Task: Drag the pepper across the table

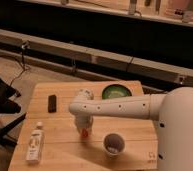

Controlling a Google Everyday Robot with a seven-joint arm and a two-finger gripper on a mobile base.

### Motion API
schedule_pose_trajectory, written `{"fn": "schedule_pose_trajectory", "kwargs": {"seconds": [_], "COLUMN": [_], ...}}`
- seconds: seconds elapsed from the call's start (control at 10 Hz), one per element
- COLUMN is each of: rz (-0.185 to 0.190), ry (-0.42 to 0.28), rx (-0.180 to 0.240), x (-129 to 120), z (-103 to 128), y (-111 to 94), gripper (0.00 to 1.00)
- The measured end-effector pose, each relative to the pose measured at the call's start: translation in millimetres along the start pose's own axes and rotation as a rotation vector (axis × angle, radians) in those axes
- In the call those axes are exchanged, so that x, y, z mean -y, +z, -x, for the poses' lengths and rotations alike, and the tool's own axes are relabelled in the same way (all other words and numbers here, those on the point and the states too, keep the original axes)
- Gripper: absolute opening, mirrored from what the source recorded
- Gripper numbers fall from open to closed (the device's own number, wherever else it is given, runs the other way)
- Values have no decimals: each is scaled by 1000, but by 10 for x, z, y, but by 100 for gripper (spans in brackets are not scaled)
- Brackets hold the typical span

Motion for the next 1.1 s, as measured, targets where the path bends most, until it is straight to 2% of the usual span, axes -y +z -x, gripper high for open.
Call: {"fn": "schedule_pose_trajectory", "kwargs": {"seconds": [1.1], "rz": [4], "ry": [-6], "rx": [3], "x": [-29], "z": [-127], "y": [-28], "gripper": [0]}}
